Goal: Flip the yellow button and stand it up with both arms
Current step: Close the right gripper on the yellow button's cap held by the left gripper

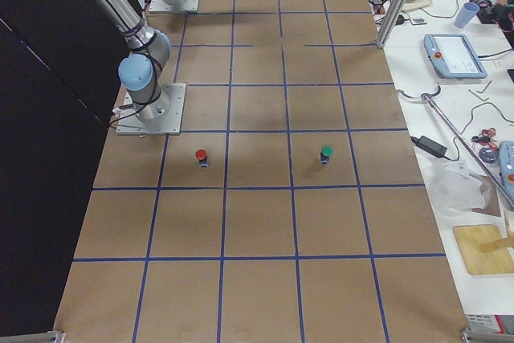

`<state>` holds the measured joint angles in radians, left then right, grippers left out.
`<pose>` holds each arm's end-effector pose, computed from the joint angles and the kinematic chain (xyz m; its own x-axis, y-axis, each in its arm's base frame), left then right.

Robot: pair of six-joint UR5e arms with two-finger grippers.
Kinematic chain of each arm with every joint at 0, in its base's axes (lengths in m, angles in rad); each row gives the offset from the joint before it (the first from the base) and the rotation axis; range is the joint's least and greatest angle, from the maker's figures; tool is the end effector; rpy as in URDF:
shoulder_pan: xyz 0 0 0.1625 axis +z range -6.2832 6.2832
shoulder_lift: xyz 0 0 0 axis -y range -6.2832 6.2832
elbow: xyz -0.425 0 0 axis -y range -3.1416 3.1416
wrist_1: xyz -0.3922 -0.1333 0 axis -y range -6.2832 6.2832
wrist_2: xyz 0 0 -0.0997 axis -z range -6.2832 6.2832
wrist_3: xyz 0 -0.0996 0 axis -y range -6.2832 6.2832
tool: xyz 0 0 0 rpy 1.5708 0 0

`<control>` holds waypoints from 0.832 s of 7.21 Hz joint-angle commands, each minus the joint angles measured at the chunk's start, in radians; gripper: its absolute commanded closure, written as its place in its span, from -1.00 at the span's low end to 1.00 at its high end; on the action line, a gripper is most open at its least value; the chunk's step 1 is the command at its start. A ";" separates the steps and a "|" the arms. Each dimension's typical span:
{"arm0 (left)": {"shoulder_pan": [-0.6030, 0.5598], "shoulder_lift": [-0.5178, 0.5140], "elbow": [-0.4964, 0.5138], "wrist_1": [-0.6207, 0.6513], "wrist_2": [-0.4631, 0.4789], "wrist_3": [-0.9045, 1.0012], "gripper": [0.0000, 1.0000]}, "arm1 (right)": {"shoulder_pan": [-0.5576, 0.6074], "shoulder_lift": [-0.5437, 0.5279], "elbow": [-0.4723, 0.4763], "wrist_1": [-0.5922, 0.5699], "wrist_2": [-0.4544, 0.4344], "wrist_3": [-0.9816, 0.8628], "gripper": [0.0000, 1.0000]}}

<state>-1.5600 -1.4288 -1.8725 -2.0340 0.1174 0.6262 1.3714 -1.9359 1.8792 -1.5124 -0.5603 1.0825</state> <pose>-0.2279 -0.4037 0.4532 -0.0950 0.0055 0.9955 0.0579 0.9983 0.0000 0.1461 -0.3758 0.5286 -0.0693 0.9157 -0.3959 0.5527 0.3656 0.7489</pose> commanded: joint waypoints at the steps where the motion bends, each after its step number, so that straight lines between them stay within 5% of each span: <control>1: 0.000 0.001 0.000 0.000 -0.001 -0.006 0.61 | 0.000 0.003 0.008 -0.005 0.031 0.002 -0.98; 3: -0.002 0.004 0.000 0.000 -0.002 -0.008 0.62 | 0.000 0.003 0.009 0.000 0.030 0.002 -0.77; 6: -0.002 0.007 0.000 0.000 -0.002 -0.008 0.61 | 0.000 -0.012 0.009 0.043 0.030 0.005 -0.74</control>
<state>-1.5615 -1.4234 -1.8730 -2.0341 0.1151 0.6183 1.3714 -1.9407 1.8882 -1.4948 -0.5307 1.0859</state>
